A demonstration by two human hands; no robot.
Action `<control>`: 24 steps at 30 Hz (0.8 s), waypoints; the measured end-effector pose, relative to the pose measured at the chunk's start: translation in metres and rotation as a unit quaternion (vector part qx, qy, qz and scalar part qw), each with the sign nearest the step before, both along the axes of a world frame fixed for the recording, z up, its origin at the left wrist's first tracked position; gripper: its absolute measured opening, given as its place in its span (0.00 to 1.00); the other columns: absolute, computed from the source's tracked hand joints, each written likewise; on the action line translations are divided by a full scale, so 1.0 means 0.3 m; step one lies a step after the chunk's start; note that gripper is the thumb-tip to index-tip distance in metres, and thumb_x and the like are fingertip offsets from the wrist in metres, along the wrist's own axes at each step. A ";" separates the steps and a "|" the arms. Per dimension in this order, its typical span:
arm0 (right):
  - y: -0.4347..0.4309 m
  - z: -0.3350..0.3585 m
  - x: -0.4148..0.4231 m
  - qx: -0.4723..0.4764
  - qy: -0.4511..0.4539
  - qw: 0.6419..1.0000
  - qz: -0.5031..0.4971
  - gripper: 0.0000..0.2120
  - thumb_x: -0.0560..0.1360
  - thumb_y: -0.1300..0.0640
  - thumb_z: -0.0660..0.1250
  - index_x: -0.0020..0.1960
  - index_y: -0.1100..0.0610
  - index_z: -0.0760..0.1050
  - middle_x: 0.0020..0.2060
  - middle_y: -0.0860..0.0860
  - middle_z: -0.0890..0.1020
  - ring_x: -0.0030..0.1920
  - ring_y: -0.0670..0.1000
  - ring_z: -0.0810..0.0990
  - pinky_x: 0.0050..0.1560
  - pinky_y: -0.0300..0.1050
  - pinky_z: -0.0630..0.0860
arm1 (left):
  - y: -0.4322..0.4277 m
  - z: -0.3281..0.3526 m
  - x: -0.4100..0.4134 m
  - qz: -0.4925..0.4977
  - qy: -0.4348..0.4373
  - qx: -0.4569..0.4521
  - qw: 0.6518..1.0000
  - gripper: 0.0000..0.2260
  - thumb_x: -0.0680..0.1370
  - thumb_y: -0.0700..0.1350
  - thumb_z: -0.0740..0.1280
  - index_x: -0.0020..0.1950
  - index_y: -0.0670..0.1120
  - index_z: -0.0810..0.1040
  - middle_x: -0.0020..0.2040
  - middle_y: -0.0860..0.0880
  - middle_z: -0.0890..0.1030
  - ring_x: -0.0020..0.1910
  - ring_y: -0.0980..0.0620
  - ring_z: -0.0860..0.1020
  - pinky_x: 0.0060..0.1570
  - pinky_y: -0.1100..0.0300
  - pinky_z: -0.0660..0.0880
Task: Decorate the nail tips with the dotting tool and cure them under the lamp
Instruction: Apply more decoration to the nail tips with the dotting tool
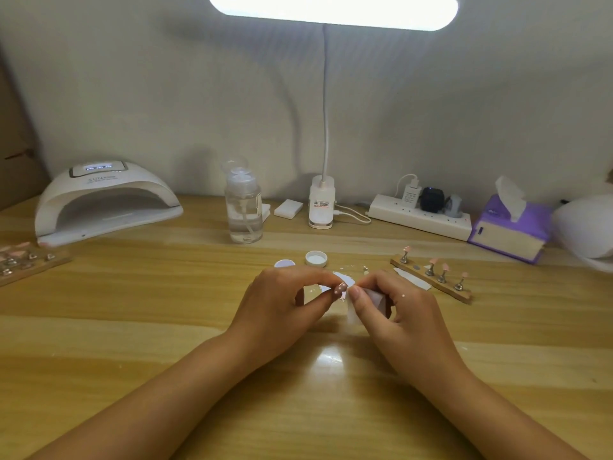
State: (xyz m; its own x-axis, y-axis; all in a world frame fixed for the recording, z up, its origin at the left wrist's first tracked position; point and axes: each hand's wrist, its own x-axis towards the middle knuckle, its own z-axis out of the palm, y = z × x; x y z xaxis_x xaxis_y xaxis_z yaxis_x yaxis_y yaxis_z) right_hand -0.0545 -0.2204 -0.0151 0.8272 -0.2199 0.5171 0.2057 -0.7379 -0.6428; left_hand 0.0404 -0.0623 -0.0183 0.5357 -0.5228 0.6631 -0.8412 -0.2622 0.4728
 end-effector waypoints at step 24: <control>0.006 -0.003 -0.001 -0.027 0.010 1.000 0.008 0.06 0.78 0.54 0.68 0.45 0.53 0.82 0.35 0.46 0.81 0.38 0.48 0.76 0.43 0.52 0.73 | 0.001 -0.002 0.002 0.005 -0.009 0.016 1.000 0.05 0.75 0.49 0.70 0.47 0.55 0.85 0.32 0.74 0.72 0.24 0.62 0.67 0.29 0.69 0.60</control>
State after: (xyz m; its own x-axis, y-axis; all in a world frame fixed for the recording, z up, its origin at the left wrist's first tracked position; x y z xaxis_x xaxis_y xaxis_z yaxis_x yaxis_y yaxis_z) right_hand -0.0548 -0.2187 -0.0160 0.8407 -0.1793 0.5109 0.2044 -0.7687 -0.6061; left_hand 0.0409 -0.0620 -0.0190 0.5282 -0.5389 0.6561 -0.8474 -0.2852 0.4480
